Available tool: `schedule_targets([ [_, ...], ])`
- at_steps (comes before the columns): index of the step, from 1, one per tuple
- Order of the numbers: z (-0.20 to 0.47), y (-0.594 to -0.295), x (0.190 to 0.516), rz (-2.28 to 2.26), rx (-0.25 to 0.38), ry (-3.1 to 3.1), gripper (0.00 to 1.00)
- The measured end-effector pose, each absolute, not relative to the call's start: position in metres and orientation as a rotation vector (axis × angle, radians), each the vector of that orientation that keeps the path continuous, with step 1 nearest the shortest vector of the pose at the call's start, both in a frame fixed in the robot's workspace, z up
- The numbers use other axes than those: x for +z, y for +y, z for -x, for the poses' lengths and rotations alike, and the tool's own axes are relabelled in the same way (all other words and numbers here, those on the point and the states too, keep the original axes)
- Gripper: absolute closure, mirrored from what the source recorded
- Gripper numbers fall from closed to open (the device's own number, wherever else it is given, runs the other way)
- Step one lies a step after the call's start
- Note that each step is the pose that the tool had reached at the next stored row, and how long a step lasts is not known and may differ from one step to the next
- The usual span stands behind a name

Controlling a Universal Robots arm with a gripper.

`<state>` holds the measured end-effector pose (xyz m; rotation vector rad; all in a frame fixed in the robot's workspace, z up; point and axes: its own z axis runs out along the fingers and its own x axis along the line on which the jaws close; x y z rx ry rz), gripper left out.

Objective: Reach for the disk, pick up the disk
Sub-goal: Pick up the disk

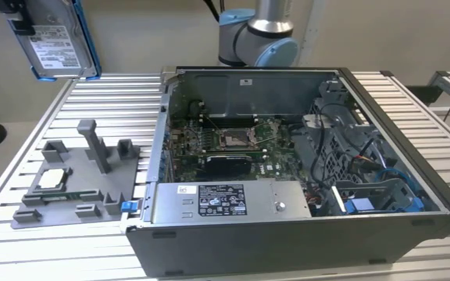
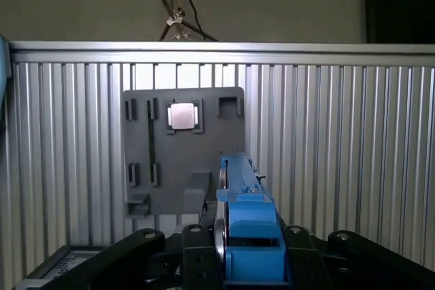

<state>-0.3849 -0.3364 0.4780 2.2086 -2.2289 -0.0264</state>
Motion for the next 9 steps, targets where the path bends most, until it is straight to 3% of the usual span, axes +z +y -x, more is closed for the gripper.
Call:
schedule_targets([
  [9,0.359,-0.336,0.478,-2.208,-0.028,-2.228,1.0],
])
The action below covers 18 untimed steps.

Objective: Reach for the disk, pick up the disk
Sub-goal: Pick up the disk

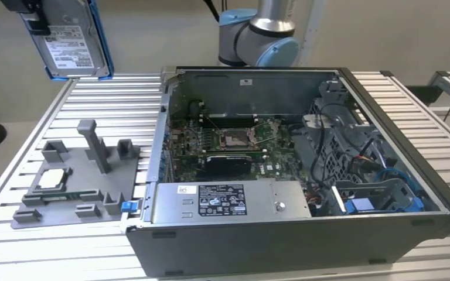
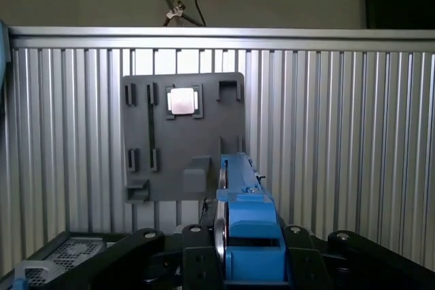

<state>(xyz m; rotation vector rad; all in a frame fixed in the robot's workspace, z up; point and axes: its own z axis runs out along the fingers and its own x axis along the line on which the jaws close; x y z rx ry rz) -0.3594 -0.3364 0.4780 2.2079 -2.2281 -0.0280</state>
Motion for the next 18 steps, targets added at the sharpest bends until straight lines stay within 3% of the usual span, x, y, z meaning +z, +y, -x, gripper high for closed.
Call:
schedule_targets([
  [18,0.308,-0.336,0.478,-2.206,-0.031,-2.227,1.0],
])
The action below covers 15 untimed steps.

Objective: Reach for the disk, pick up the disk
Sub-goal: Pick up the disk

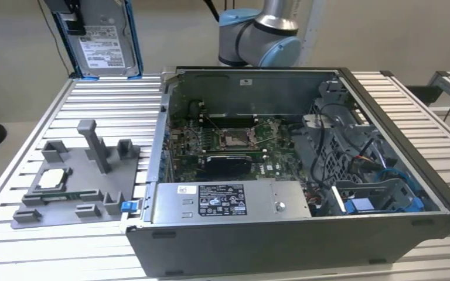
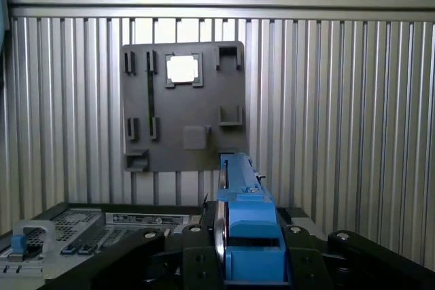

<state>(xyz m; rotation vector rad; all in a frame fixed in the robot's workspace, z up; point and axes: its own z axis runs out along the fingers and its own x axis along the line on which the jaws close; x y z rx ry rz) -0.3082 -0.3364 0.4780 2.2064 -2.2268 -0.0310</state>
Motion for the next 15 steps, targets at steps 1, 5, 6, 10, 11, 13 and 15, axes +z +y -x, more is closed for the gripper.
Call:
schedule_targets([
  [1,0.305,-0.336,0.478,-2.206,-0.031,-2.227,1.0],
  [5,0.294,-0.336,0.478,-2.206,-0.032,-2.226,1.0],
  [6,0.291,-0.336,0.478,-2.206,-0.032,-2.226,1.0],
  [10,0.281,-0.336,0.478,-2.206,-0.032,-2.226,1.0],
  [11,0.278,-0.336,0.478,-2.206,-0.032,-2.226,1.0],
  [13,0.272,-0.336,0.478,-2.206,-0.033,-2.226,1.0],
  [15,0.266,-0.336,0.478,-2.205,-0.033,-2.226,1.0],
])
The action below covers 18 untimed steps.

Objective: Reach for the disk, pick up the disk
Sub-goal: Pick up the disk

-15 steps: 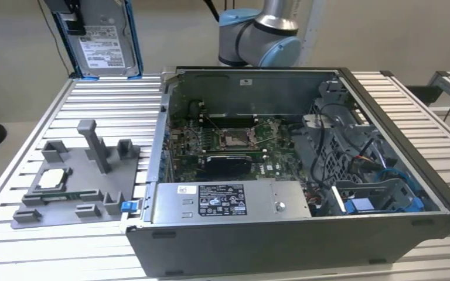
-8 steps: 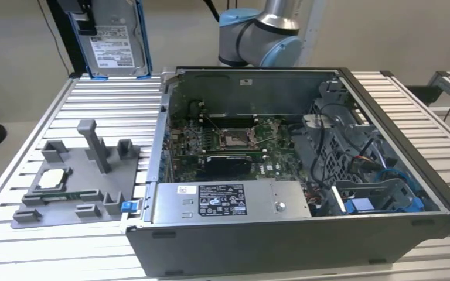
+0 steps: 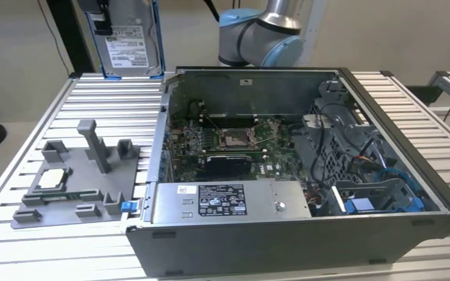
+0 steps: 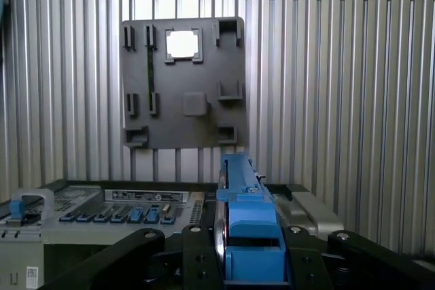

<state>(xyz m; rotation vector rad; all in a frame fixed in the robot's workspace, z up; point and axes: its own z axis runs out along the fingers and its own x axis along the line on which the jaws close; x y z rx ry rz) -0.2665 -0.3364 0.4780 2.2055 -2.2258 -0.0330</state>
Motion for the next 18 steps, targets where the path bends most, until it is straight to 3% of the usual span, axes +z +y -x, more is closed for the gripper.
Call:
schedule_targets([
  [18,0.214,-0.336,0.478,-2.204,-0.035,-2.225,1.0],
])
